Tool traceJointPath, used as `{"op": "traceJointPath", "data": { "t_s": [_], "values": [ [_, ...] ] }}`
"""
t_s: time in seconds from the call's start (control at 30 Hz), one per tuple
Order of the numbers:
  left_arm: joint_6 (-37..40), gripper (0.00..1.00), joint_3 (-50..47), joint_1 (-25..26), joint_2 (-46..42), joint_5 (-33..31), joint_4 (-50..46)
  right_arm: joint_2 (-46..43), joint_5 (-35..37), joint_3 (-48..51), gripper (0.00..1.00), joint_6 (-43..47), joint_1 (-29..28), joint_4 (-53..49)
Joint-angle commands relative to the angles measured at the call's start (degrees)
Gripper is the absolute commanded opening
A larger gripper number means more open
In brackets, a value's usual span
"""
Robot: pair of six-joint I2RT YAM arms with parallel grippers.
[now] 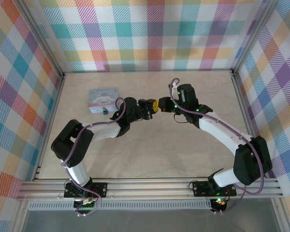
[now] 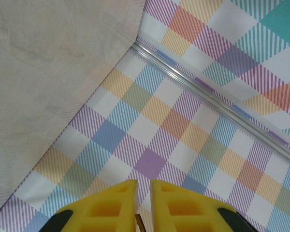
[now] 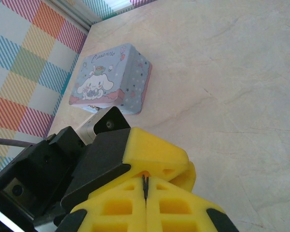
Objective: Unlock the padlock with the key
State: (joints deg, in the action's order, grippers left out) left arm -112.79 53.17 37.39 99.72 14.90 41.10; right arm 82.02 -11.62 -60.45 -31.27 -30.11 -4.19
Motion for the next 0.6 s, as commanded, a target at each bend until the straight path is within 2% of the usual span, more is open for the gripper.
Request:
{"op": "traceJointPath", "data": {
  "t_s": [0.0,0.2,0.57],
  "values": [
    [-3.2,0.14,0.2,0.7,0.3,-0.2,2.9,-1.9,0.2,0.5,0.01,0.1,-0.4,0.0],
    [-3.2,0.08,0.1,0.7,0.6,-0.1,3.0,-2.6,1.2,0.5,0.01,0.2,-0.5,-0.5],
    [-3.2,0.14,0.0,0.6,0.9,-0.1,2.9,-3.4,1.9,0.6,0.01,0.3,-0.4,-0.6]
  ]
}}
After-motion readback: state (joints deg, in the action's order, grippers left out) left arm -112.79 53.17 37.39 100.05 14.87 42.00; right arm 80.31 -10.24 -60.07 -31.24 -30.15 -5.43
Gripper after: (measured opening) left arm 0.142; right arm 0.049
